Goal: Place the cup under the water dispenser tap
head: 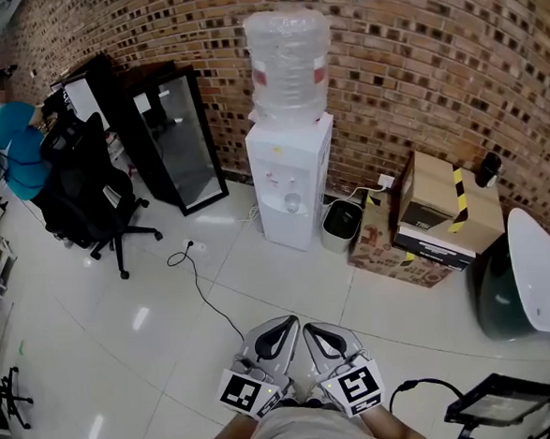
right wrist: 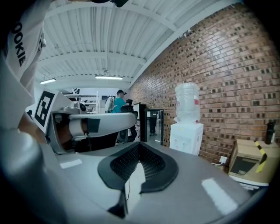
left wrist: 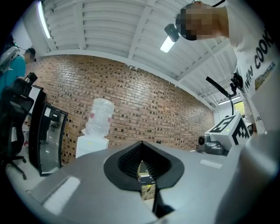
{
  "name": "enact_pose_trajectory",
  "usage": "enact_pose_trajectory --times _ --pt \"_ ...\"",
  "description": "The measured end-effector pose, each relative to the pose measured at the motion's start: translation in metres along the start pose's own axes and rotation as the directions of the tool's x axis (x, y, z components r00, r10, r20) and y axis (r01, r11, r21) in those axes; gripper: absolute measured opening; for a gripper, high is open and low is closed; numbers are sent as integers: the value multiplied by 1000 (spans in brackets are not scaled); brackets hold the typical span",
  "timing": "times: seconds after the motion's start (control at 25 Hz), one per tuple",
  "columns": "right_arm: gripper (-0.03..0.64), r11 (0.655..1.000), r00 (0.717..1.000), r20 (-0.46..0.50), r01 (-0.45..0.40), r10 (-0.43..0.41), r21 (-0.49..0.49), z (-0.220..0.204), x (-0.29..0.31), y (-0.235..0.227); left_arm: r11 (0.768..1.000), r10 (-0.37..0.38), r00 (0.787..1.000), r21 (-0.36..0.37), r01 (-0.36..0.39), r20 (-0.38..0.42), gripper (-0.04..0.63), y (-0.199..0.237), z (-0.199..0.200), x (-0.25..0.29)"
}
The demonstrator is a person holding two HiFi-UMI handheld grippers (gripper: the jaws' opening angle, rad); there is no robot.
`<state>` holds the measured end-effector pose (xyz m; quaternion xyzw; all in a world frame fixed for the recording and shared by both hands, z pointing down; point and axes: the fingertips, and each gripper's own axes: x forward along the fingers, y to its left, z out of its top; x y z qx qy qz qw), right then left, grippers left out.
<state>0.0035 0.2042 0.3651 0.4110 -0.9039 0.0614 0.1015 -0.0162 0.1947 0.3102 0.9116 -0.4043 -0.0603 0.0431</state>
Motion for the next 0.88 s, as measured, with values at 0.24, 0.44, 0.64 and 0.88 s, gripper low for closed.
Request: enact_pose_trajectory --times 0.24,0.44,0.64,0.88 --pt "6 999 999 28 40 -40 6 -2 -5 -3 1000 -14 1000 -6 14 0 -8 -5 -2 -5" --pt "6 998 998 31 62 -63 20 0 -12 -6 1000 -26 1000 -11 26 -10 -8 -12 -5 -8" --pt "6 997 997 30 73 -73 24 0 -15 -6 999 -28 999 -15 28 -16 -8 -13 -8 -12" --pt "6 997 997 34 75 -75 7 -1 -16 -5 999 -32 999 -16 32 -9 -8 -13 -7 -12"
